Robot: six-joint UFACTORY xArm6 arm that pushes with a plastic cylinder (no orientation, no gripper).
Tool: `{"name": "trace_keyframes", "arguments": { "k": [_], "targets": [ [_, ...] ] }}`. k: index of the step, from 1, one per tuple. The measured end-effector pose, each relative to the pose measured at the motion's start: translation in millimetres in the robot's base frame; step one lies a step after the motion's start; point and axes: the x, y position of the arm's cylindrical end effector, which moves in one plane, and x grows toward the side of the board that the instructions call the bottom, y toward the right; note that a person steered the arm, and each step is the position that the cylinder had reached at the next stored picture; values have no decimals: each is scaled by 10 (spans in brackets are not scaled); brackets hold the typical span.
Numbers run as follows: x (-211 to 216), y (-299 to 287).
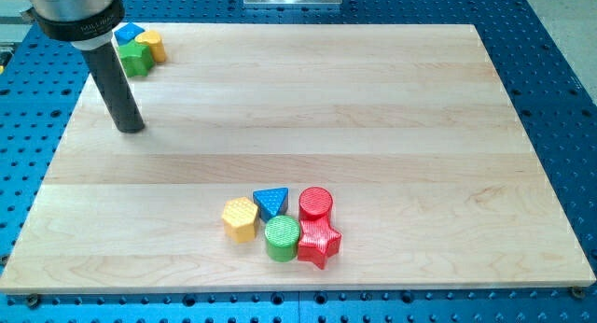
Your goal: Slide the hand to the left of the green star
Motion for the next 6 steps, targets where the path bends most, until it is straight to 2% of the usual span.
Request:
{"name": "trace_keyframes", "arguments": {
  "k": [3, 4, 6],
  "targets": [
    [90, -68],
    [-111, -160],
    [-966, -701]
  ]
}}
